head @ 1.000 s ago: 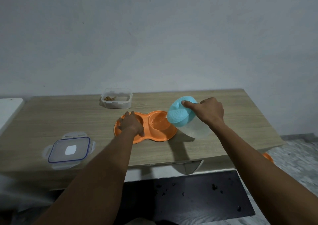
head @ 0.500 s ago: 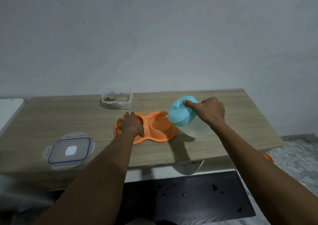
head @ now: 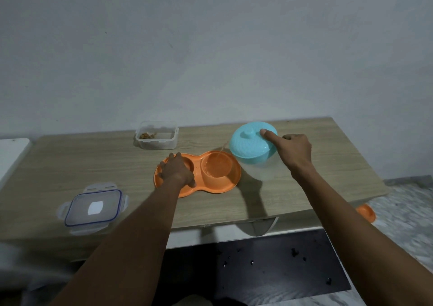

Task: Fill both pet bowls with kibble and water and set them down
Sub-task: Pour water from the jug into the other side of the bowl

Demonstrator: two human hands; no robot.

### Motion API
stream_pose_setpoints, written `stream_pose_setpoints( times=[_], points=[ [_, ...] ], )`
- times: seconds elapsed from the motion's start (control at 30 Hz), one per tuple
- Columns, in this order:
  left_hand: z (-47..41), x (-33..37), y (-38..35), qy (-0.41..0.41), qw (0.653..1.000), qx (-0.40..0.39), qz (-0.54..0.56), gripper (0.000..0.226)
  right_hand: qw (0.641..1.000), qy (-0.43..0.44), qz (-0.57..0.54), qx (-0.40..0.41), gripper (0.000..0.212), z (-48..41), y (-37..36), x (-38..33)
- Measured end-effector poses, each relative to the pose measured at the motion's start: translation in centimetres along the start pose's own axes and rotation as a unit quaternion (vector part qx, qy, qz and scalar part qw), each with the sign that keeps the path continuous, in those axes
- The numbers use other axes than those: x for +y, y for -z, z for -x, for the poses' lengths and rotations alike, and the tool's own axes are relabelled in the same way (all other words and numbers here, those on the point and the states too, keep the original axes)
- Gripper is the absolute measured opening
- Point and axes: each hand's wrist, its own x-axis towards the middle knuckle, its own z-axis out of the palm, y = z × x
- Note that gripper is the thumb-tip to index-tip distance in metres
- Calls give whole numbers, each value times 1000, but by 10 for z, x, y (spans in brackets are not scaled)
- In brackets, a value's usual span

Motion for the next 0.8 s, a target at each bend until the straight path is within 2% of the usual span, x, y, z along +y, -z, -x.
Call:
stream_pose_setpoints(
  times=[0.17,0.33,0.57,0.77,0.8],
  points=[
    [0,1,-1,1,1000,-5,11,126,995,0,-103,16,67,-18,-9,-5],
    [-5,-1,-3,4,1000,1,4,130,988,-14,-155,8,66,-48,-46,-13],
    [-6,-3,-4,-1,1000,9,19,130,984,-47,-165,-48,65,-96,-109,-11],
    [-6,-4,-7,-12,999,27,40,131,979,-64,-156,-111,57,-129,-139,-10],
    [-6,-4,-8,-16,999,32,40,131,977,-68,-159,-124,61,-133,-142,-11]
  ],
)
